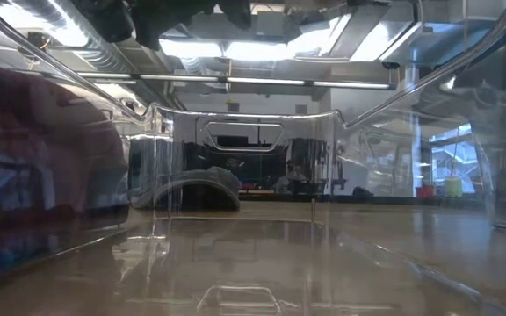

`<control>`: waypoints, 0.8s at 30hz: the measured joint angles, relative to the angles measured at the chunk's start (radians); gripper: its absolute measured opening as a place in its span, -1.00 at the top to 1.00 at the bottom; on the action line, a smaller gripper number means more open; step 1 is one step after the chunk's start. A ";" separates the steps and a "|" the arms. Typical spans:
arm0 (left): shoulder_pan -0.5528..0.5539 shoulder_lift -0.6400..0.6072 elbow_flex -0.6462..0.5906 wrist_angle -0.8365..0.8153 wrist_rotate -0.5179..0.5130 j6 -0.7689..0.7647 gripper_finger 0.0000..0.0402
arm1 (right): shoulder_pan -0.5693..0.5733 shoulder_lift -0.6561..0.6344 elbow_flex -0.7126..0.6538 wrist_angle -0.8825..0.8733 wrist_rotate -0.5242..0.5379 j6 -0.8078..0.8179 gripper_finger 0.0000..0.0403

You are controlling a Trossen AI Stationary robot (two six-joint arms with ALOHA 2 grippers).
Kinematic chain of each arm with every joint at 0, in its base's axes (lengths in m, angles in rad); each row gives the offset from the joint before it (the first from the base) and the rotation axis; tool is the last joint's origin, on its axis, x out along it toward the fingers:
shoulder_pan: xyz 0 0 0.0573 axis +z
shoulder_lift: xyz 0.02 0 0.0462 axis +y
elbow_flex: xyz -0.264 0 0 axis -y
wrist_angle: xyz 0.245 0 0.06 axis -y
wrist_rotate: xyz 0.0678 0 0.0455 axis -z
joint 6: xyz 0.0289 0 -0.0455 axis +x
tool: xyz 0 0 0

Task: Pick & Place hat
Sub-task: Put the top red cap into the left transparent bin

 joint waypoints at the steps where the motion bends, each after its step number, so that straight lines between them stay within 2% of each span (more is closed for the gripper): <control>1: -0.001 0.000 0.000 0.000 0.000 0.001 0.16 | 0.000 0.008 0.000 0.014 0.001 0.000 0.97; 13: -0.005 0.000 0.000 -0.034 0.054 0.001 0.16 | -0.035 0.059 0.000 0.085 0.003 0.007 0.97; 19: -0.005 0.000 0.000 -0.030 0.054 0.019 0.16 | -0.042 0.068 0.000 0.089 0.110 0.007 0.97; 24: -0.004 0.000 0.000 -0.029 0.079 0.027 0.16 | -0.060 0.087 0.000 0.088 0.142 0.043 0.97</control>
